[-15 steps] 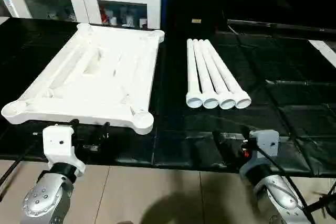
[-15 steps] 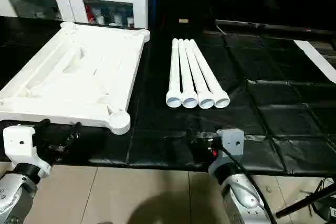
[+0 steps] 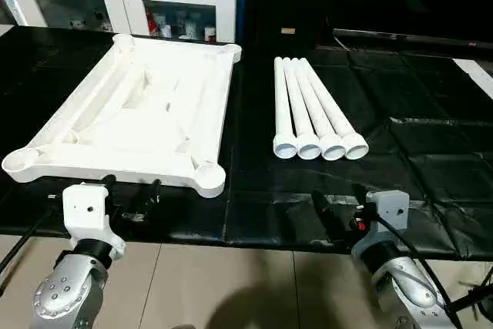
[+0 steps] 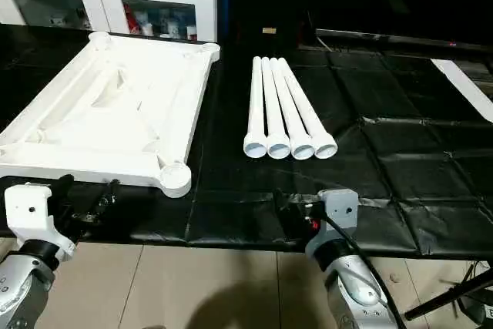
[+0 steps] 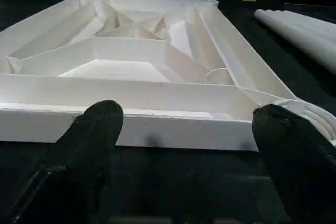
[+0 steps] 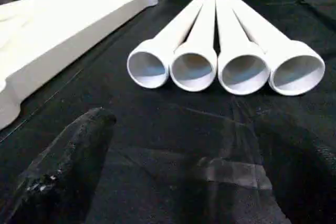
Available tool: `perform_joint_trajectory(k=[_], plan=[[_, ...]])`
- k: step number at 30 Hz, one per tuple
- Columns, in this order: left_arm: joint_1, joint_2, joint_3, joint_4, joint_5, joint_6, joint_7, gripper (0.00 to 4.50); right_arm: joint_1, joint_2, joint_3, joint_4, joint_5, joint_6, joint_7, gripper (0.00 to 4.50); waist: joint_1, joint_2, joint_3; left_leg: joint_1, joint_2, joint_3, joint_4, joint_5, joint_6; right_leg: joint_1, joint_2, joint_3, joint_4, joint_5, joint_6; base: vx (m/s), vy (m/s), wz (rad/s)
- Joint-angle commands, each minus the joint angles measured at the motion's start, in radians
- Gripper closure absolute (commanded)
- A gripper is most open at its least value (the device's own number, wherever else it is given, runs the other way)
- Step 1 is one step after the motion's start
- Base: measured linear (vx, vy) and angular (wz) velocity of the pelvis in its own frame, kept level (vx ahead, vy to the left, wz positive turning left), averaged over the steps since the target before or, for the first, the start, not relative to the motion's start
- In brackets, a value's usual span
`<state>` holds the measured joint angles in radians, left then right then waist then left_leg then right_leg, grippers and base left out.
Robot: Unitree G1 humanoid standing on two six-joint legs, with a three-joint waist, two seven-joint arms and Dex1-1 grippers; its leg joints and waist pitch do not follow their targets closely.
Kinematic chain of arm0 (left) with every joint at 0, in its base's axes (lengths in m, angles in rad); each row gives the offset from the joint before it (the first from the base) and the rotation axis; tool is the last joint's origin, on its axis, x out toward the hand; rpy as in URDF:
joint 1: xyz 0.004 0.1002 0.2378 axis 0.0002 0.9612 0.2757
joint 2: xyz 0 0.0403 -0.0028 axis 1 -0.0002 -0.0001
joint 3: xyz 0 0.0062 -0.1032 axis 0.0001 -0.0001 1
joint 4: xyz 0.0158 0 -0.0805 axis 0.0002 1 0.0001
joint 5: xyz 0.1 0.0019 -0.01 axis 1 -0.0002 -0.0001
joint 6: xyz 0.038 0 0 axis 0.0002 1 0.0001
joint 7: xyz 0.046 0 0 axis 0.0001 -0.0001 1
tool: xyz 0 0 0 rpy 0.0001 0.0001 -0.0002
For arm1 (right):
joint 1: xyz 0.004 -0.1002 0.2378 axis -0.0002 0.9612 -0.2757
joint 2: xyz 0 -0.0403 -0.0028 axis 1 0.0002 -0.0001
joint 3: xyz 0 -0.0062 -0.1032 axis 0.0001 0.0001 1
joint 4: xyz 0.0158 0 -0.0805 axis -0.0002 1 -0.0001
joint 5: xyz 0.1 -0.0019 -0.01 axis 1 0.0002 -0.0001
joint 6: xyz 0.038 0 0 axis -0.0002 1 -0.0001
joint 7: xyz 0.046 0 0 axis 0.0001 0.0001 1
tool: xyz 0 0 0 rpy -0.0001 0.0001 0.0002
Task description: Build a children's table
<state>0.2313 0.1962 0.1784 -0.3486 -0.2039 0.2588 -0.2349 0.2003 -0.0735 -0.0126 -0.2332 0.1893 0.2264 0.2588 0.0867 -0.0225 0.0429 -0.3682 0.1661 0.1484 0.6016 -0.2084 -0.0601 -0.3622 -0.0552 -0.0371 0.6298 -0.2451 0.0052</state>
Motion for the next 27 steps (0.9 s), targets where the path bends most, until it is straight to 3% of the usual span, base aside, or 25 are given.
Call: perform_joint_trajectory(k=[1,9,10,11,12,13,15,16,18,19,22,23,24,25,27], plan=[[-0.001,0.004,-0.001,-0.001,-0.007,0.01,0.003,0.04,0.002,-0.006,-0.014,0.001,-0.002,0.004,-0.008,0.0,-0.003,0.015,-0.035,0.009,0.059,-0.02,-0.089,-0.225,-0.006,0.022,-0.074,0.051,-0.083,-0.058,-0.118,0.0,0.0,0.0],[-0.001,0.004,-0.001,-0.001,-0.007,0.01,0.003,0.04,0.002,-0.006,-0.014,0.001,-0.002,0.004,-0.008,0.0,-0.003,0.014,-0.035,0.008,0.059,-0.02,-0.089,-0.223,-0.006,0.023,-0.074,0.051,-0.082,-0.055,-0.119,0.0,0.0,0.0],[-0.2,0.06,-0.13,0.184,0.089,0.22,-0.007,0.04,-0.011,-0.025,-0.104,-0.041,-0.014,0.128,-0.12,0.0,-0.015,0.083,-0.038,0.019,0.057,-0.022,-0.086,-0.219,-0.034,0.01,-0.067,0.055,-0.07,-0.032,-0.115,0.0,0.0,0.0],[-0.2,0.06,-0.13,0.184,0.089,0.22,-0.007,0.04,-0.011,-0.025,-0.104,-0.041,-0.014,0.128,-0.12,0.0,-0.006,0.047,-0.024,0.059,0.047,-0.003,-0.08,-0.318,-0.037,-0.027,-0.046,0.054,-0.099,-0.129,-0.093,0.0,0.0,0.0],[-0.181,0.062,-0.131,0.166,0.1,0.208,0.0,0.04,-0.025,-0.034,-0.097,-0.02,-0.006,0.127,-0.098,0.0,-0.017,-0.036,-0.024,0.044,0.045,0.003,-0.08,-0.329,-0.018,-0.003,-0.051,0.055,-0.103,-0.201,-0.081,-0.057,0.007,0.17],[-0.166,0.063,-0.131,0.152,0.107,0.2,0.005,0.04,-0.035,-0.04,-0.09,-0.005,0.001,0.128,-0.081,0.0,-0.012,-0.001,-0.036,0.005,0.055,-0.009,-0.092,-0.205,-0.024,0.032,-0.072,0.054,-0.084,-0.147,-0.09,0.0,0.0,0.0],[-0.149,0.063,-0.131,0.137,0.114,0.191,0.01,0.04,-0.045,-0.048,-0.08,0.008,0.006,0.134,-0.062,0.0,-0.021,0.002,-0.033,0.0,0.055,-0.009,-0.093,-0.187,-0.012,0.026,-0.072,0.053,-0.084,-0.144,-0.083,0.0,0.0,0.0],[-0.145,0.063,-0.131,0.131,0.114,0.191,0.011,0.04,-0.044,-0.051,-0.076,0.007,0.004,0.138,-0.058,0.0,-0.039,0.007,-0.044,0.002,0.055,-0.008,-0.085,-0.18,-0.014,0.025,-0.071,0.056,-0.082,-0.112,-0.095,0.0,0.0,0.0],[-0.143,0.062,-0.131,0.127,0.113,0.191,0.01,0.04,-0.045,-0.053,-0.074,0.007,0.003,0.136,-0.056,0.0,-0.05,0.004,-0.046,0.005,0.055,-0.007,-0.08,-0.158,-0.009,0.023,-0.067,0.056,-0.077,-0.02,-0.11,0.0,0.0,0.0],[-0.141,0.062,-0.13,0.123,0.112,0.19,0.01,0.04,-0.045,-0.059,-0.069,0.005,-0.011,0.127,-0.057,0.0,-0.054,-0.007,-0.045,0.005,0.054,-0.005,-0.079,-0.158,0.002,0.024,-0.065,0.055,-0.077,0.005,-0.12,0.0,0.0,0.0],[-0.149,0.063,-0.123,0.108,0.097,0.19,0.015,0.04,-0.052,-0.087,-0.024,-0.028,-0.023,0.095,-0.016,0.0,-0.05,-0.005,-0.042,0.009,0.056,-0.001,-0.078,-0.172,0.019,0.02,-0.066,0.057,-0.081,-0.029,-0.133,0.0,0.0,0.0],[-0.149,0.062,-0.12,0.103,0.095,0.189,0.015,0.04,-0.052,-0.088,-0.018,-0.036,-0.019,0.099,-0.009,0.0,-0.052,-0.02,-0.04,0.007,0.056,0.0,-0.078,-0.176,0.023,0.021,-0.065,0.057,-0.083,-0.044,-0.131,0.0,0.0,0.0],[-0.146,0.054,-0.111,0.086,0.087,0.174,0.013,0.04,-0.056,-0.099,-0.001,-0.045,-0.035,0.08,0.002,0.0,-0.046,-0.015,-0.041,0.009,0.058,-0.001,-0.079,-0.182,0.024,0.021,-0.069,0.057,-0.082,-0.078,-0.13,0.0,0.0,0.0],[-0.139,0.041,-0.097,0.055,0.072,0.135,0.01,0.04,-0.066,-0.101,0.013,-0.051,-0.029,0.075,0.019,0.0,-0.047,-0.023,-0.038,0.008,0.059,0.0,-0.079,-0.187,0.025,0.019,-0.069,0.057,-0.087,-0.097,-0.129,0.0,0.0,0.0],[-0.125,0.034,-0.087,-0.01,0.041,0.086,-0.012,0.04,-0.093,-0.076,0.003,-0.062,0.004,0.107,0.009,0.0,-0.045,-0.023,-0.037,0.008,0.064,-0.003,-0.083,-0.193,0.025,0.018,-0.072,0.058,-0.085,-0.112,-0.133,0.0,0.0,0.0]])
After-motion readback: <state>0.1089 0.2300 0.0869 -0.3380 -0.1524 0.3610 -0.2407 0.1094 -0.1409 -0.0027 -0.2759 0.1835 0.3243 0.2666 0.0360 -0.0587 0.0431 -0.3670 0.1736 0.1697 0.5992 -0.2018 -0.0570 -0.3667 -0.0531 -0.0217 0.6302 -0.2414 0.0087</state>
